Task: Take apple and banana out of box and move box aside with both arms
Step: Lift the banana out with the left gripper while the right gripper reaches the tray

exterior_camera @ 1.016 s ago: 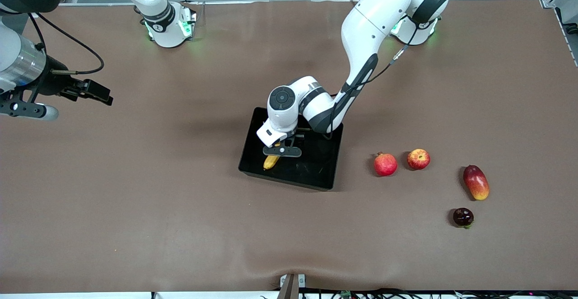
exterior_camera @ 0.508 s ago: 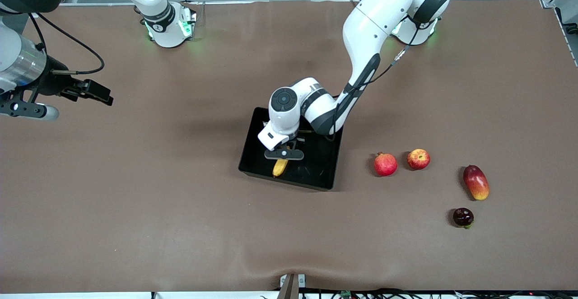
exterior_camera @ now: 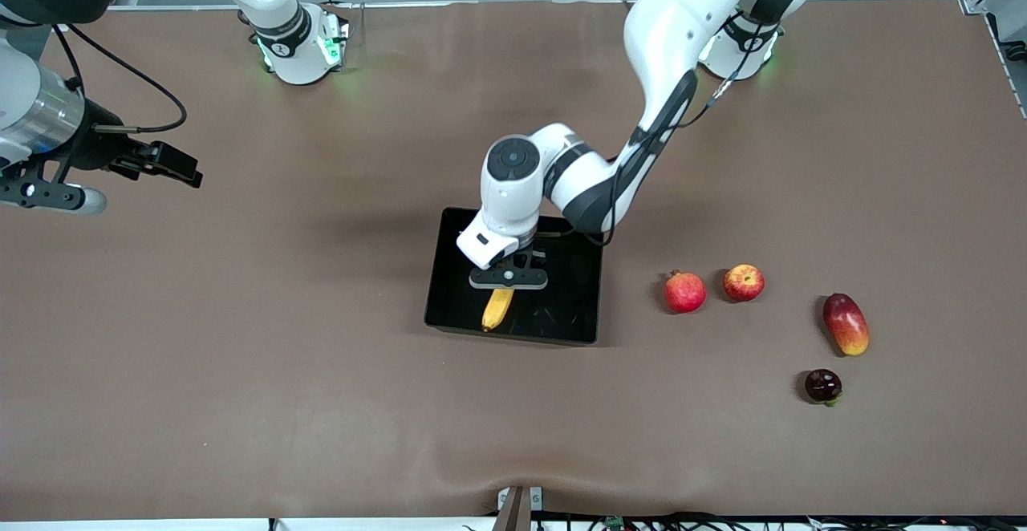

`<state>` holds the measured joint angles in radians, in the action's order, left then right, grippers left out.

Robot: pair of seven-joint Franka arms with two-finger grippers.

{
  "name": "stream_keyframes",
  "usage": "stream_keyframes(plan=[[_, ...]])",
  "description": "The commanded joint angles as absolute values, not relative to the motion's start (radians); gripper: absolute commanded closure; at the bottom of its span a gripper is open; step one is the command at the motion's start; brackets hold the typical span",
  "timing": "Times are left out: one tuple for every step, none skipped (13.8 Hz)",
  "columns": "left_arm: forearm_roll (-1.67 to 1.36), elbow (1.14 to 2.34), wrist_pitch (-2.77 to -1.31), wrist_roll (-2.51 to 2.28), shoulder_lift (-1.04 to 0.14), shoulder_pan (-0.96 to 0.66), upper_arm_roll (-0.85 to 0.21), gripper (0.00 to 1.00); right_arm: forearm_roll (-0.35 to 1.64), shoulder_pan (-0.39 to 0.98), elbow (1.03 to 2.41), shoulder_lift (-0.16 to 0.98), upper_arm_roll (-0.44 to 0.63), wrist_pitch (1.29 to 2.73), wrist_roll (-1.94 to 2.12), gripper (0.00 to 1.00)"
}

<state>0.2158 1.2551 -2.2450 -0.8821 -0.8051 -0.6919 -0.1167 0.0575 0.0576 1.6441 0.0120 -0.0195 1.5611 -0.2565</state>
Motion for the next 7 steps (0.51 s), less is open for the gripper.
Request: stream_keyframes(plan=[[0.232, 1.287, -2.148, -0.897, -0.666, -0.654, -0.109, 1.00, 0.049, 0.115, 1.663, 0.009, -0.018, 1.586, -0.383, 0.00], [0.235, 1.292, -2.131, -0.884, -0.638, -0.623, -0.112, 1.00, 0.049, 0.138, 1.678, 0.009, -0.018, 1.601, -0.397, 0.00], [0.230, 1.305, -2.111, -0.832, -0.609, -0.599, -0.117, 1.00, 0.049, 0.146, 1.698, 0.006, -0.018, 1.626, -0.397, 0.00], [0.226, 1.315, -2.070, -0.772, -0.580, -0.572, -0.117, 1.00, 0.049, 0.156, 1.712, 0.006, -0.020, 1.644, -0.397, 0.00], [0.215, 1.316, -2.031, -0.715, -0.563, -0.531, -0.120, 1.00, 0.049, 0.170, 1.721, 0.005, -0.018, 1.661, -0.397, 0.00], [0.206, 1.316, -2.005, -0.675, -0.557, -0.500, -0.121, 1.00, 0.049, 0.173, 1.730, 0.006, -0.020, 1.684, -0.397, 0.00], [0.201, 1.318, -1.988, -0.646, -0.551, -0.471, -0.120, 1.00, 0.049, 0.173, 1.747, 0.008, -0.020, 1.733, -0.397, 0.00]])
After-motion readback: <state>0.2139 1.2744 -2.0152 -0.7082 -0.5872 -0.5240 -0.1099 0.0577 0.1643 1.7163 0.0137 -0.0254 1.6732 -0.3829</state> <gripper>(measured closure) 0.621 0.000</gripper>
